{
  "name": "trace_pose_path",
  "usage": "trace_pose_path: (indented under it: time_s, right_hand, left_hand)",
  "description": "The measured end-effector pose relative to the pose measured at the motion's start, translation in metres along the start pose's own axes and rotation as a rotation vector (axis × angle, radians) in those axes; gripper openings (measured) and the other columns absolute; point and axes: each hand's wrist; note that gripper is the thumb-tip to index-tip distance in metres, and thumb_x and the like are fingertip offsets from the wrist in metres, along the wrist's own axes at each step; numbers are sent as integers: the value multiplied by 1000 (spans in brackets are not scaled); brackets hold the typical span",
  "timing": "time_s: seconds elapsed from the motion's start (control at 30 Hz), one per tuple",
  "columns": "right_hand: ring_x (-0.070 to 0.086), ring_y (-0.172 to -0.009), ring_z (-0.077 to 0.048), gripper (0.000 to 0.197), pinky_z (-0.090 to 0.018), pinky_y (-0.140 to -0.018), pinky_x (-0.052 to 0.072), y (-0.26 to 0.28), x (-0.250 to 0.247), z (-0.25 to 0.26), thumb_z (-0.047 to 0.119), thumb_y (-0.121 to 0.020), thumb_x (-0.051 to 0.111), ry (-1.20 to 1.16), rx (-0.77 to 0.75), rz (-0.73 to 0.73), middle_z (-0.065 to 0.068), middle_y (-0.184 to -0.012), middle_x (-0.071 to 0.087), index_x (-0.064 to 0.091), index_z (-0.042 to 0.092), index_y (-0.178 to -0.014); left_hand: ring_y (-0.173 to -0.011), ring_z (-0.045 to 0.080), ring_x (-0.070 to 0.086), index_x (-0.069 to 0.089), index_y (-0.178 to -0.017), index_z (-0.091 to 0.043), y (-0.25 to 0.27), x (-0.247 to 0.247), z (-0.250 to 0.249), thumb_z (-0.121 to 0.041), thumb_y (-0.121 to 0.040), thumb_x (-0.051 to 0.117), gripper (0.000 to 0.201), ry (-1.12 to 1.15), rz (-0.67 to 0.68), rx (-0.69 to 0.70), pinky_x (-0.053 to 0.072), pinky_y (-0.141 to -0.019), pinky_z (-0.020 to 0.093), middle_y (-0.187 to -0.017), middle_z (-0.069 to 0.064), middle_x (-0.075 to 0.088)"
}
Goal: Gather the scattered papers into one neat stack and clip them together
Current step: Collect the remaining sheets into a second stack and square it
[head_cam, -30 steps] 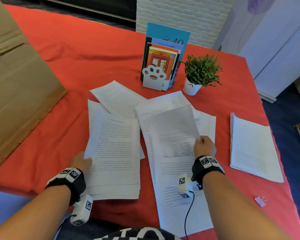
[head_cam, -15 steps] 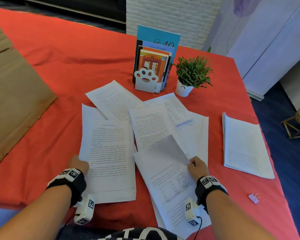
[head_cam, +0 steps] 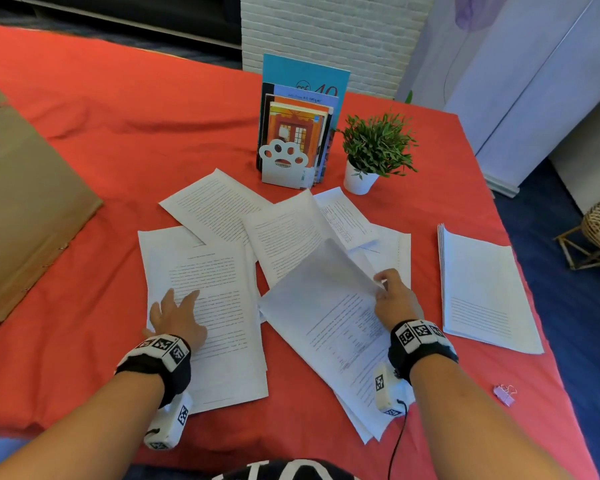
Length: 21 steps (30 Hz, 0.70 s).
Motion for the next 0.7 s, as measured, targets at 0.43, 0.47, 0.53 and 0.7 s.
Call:
trace_pose_path:
  time_s: [0.43,0.47,0.53,0.7]
  right_hand:
    - [57,-78,-31,41,-36,-66,36,2,-47,28,3,-62,47,339,-376,-882,-5,-83,66,68,19,-93]
    - [54,-77,-28,41,-35,-66,33,4,-52,38,2,-62,50,361,-425,-953,-2,-81,65,69,22,-93]
    - [50,-75,-23,43,-34,-65,32,9,-60,58,-1,-64,53,347,-536,-1065,1,-82,66,70,24,-95]
    - [60,-77,-32,43,-36,-59,41,17,-64,107,-6,-66,50,116,-827,-986,-8,-86,67,70,14,-98]
  left_hand:
    - [-136,36,18,42,-137,-34,-1,-2,6,-7,-76,59,70,98,21,-186,31,-109,44,-156,4,-2]
    - [-136,36,18,42,-138,-33,-1,-4,4,-8,-75,61,71,105,22,-204,30,-109,44,-156,5,1]
    - [-134,35,22,41,-139,-28,-2,-6,5,-9,-73,64,72,114,16,-212,32,-108,44,-151,9,16]
    - [-100,39,58,60,-123,-7,-8,-10,18,9,-77,51,50,317,-106,-106,51,-86,38,-130,24,49]
Point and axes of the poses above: each hand's wrist, its own y-axis away from the middle knuckle, its own x-axis out of the palm, z = x × y
